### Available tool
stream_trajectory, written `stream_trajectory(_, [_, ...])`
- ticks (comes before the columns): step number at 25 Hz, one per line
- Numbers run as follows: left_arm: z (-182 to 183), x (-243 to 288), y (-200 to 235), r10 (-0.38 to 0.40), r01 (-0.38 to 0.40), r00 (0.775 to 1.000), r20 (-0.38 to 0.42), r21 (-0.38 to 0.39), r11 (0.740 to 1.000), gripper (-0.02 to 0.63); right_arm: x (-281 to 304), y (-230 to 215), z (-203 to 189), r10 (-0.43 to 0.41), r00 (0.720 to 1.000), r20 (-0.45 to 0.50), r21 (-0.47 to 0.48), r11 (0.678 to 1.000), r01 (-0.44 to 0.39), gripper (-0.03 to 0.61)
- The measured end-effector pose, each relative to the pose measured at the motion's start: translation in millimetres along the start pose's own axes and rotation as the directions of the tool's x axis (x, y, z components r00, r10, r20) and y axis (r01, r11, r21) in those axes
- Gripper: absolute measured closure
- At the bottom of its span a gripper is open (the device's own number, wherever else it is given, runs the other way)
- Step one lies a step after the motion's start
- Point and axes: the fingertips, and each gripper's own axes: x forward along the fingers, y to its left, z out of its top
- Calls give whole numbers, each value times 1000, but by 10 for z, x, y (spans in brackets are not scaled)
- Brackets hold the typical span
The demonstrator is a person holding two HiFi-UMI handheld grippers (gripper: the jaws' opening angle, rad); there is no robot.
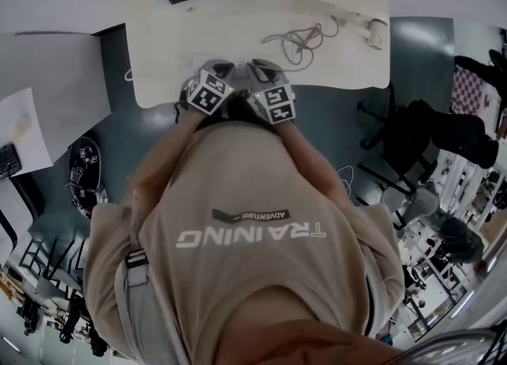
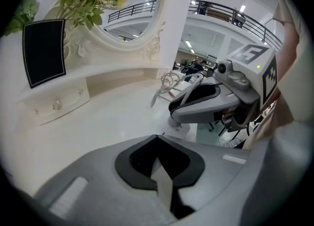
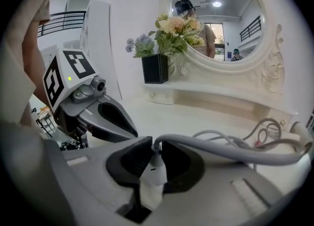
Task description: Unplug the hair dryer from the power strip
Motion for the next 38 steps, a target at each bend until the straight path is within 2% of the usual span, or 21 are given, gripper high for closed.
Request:
stream_trajectory(7, [15, -5, 17, 17, -17, 1000, 14, 0, 1000, 607, -73, -9, 115, 23, 999, 37, -6, 1000, -23, 517])
stream_trajectory(13, [7, -17, -1, 18, -18, 1000, 23, 1, 1000, 607, -342, -55, 439, 41, 990, 138, 18, 999, -44, 515])
stream_trajectory(18, [9, -48, -12, 26, -26, 1000, 15, -26, 999, 607, -639, -101, 737, 72, 975, 212, 37, 996, -82, 514])
stream_trajectory(21, [155, -134, 33, 45, -43, 997, 59, -32, 999, 607, -799, -136, 909, 91, 959, 267, 37, 994, -105, 514])
stream_trajectory(24, [385, -316, 24, 59, -54, 989, 132, -40, 998, 607, -958, -125, 1048, 125, 943, 308, -5, 992, -130, 514])
stream_trajectory(28, [752, -685, 0, 74, -55, 962, 263, -77, 995, 607, -1150, -102, 1265, 171, 918, 358, -64, 985, -159, 514])
stream_trajectory(33, [1192, -1208, -46, 113, -69, 892, 437, -115, 991, 607, -1351, -154, 1395, 190, 899, 395, -83, 982, -171, 514])
stream_trajectory(38, [1376, -1575, -46, 153, -124, 846, 510, -91, 988, 607, -1519, -168, 1580, 204, 881, 427, -104, 979, -176, 512])
